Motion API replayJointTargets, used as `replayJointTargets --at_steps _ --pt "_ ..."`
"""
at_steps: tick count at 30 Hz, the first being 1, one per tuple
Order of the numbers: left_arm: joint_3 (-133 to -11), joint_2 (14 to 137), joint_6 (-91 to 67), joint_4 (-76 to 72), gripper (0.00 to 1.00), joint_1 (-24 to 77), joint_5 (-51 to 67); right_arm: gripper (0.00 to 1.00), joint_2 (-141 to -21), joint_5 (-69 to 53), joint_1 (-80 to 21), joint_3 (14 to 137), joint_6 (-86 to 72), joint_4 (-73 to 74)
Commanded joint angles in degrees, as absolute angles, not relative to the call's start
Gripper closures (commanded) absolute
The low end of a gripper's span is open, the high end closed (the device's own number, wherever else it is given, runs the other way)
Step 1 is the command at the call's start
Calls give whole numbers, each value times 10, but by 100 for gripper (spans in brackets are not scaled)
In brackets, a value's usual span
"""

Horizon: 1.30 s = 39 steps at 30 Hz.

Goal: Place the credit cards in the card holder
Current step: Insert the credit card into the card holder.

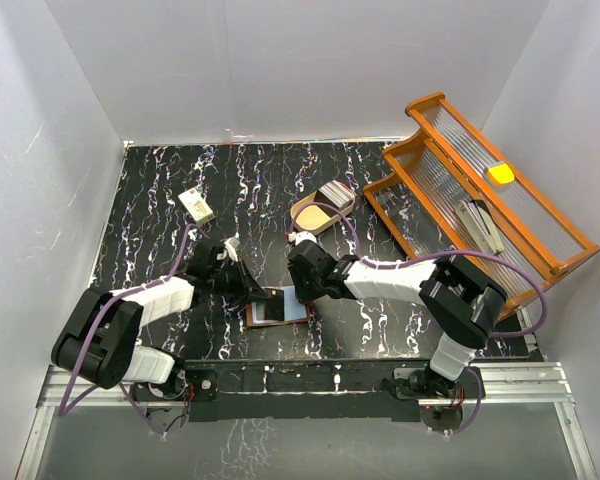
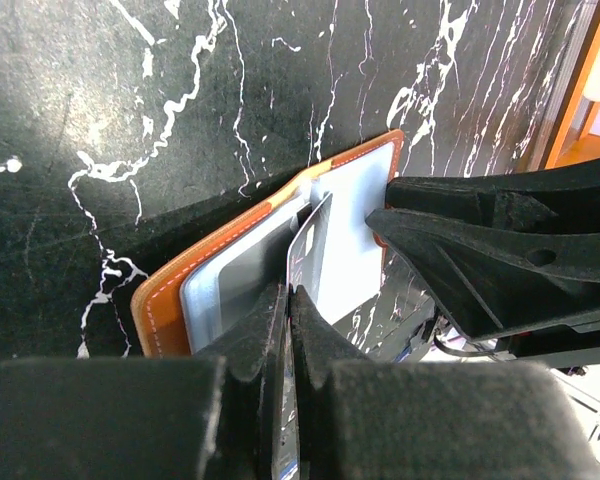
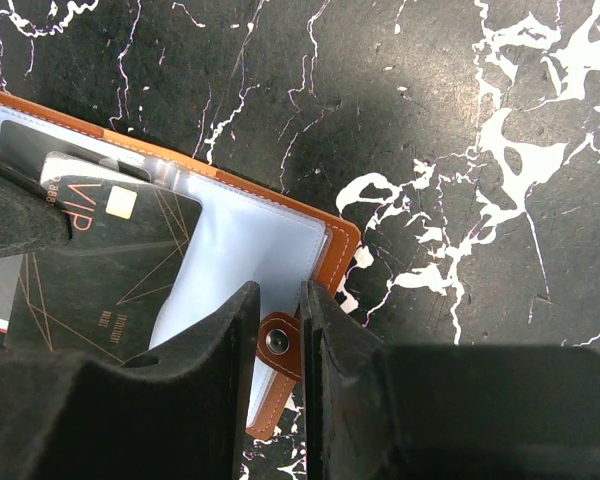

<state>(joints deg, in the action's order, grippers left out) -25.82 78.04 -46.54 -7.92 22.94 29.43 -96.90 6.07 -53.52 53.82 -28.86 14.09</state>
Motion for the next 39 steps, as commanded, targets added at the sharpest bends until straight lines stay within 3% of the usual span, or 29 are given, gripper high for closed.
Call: replayJointTargets --at_steps 1,10,20,39 --pt "-247 801 -476 -112 100 226 297 78 -980 59 -535 518 -297 129" --pt "-258 817 -470 -121 100 226 294 78 -975 57 -535 514 -301 126" --pt "-292 767 -470 38 100 226 258 79 -970 63 -535 512 -301 128" --pt "-296 827 -498 -25 100 226 284 79 -972 64 -535 513 -300 127"
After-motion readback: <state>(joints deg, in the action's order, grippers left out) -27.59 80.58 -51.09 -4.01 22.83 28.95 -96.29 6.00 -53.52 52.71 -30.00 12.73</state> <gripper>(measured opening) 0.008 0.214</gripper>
